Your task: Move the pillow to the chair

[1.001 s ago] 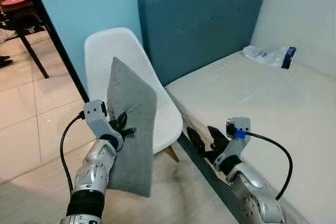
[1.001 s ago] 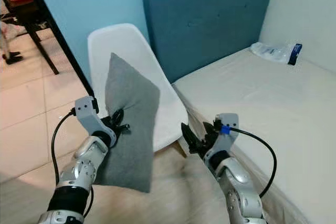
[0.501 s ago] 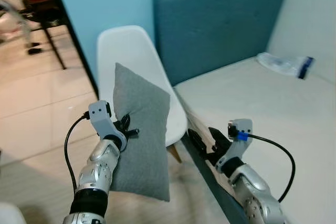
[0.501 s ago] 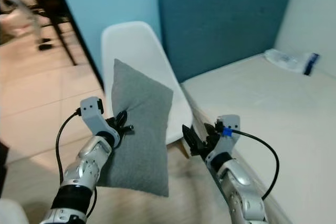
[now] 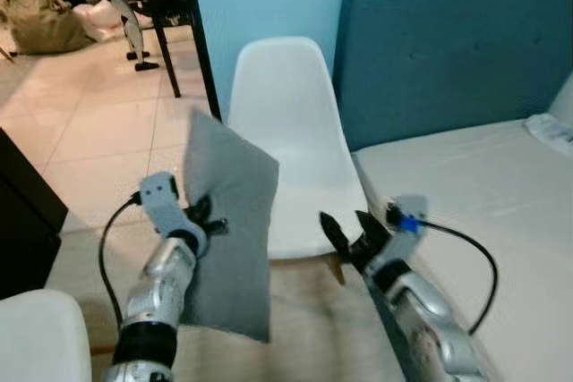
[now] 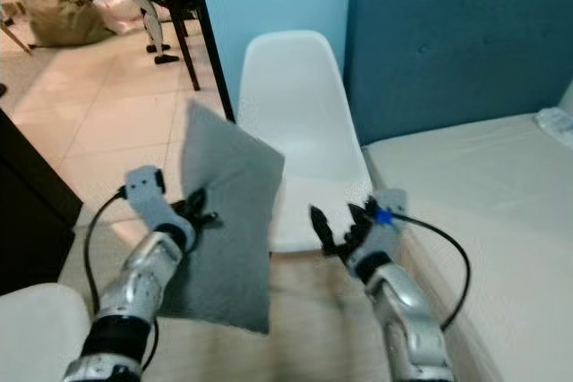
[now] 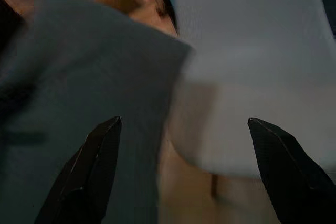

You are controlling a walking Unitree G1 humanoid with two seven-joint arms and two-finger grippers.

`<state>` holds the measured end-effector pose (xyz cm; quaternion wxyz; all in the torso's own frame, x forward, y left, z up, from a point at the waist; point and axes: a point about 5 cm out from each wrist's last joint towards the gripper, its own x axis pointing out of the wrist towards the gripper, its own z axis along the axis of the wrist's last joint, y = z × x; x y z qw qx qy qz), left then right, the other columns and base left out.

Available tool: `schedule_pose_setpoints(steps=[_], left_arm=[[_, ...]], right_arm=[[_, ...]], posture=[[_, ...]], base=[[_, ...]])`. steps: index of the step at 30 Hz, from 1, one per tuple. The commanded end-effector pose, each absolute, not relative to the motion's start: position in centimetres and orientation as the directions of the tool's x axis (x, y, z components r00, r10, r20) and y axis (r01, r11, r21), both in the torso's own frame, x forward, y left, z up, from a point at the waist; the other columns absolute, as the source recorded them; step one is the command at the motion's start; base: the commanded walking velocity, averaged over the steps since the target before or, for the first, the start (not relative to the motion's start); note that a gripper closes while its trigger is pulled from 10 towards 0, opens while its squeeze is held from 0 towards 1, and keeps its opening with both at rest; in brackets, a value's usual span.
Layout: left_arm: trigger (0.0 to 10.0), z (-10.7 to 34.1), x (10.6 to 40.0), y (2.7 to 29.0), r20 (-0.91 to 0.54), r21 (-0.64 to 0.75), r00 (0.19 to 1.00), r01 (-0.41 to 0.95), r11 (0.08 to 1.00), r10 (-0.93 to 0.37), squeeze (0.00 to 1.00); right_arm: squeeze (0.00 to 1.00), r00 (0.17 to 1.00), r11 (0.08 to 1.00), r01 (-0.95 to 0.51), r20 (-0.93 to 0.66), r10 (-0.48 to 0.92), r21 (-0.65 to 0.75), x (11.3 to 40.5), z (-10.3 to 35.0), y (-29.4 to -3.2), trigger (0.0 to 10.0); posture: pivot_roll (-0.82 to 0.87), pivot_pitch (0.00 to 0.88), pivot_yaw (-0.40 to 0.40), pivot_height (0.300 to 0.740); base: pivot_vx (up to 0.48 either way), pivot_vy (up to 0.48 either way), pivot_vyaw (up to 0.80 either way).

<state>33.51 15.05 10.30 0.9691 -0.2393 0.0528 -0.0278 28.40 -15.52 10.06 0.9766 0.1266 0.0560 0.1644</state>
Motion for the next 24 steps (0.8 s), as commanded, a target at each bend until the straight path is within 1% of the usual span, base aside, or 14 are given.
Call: schedule_pose_setpoints(steps=[1,7,13,24], left_arm=[[10.0,11.3,33.8,15.0,-0.025,-0.461,0.996,0.069,0.885,-0.09,0.0],[10.0,11.9,34.0,14.4,0.01,-0.46,0.991,0.12,0.88,-0.13,0.0],[10.0,12.2,34.2,13.6,0.027,-0.463,0.987,0.151,0.874,-0.157,0.0],[10.0,12.1,34.2,12.1,0.041,-0.481,0.982,0.182,0.858,-0.186,0.0]], right_arm=[[0.0,0.942,0.92,-0.286,-0.097,0.322,0.269,28.2,9.5,-15.7,10.0],[0.0,0.95,0.924,-0.273,-0.074,0.302,0.266,28.8,10.0,-16.0,10.0],[0.0,0.958,0.932,-0.252,-0.071,0.278,0.26,29.4,10.2,-16.1,10.0],[0.0,0.949,0.926,-0.282,-0.067,0.307,0.25,30.2,10.5,-15.5,10.0]], posture=[[-0.14,0.087,0.051,0.74],[-0.14,0.073,0.053,0.74],[-0.14,0.058,0.048,0.74],[-0.14,0.039,0.03,0.74]], base=[[0.0,0.0,0.0],[0.0,0.0,0.0],[0.247,0.0,0.0],[0.256,0.0,0.0]])
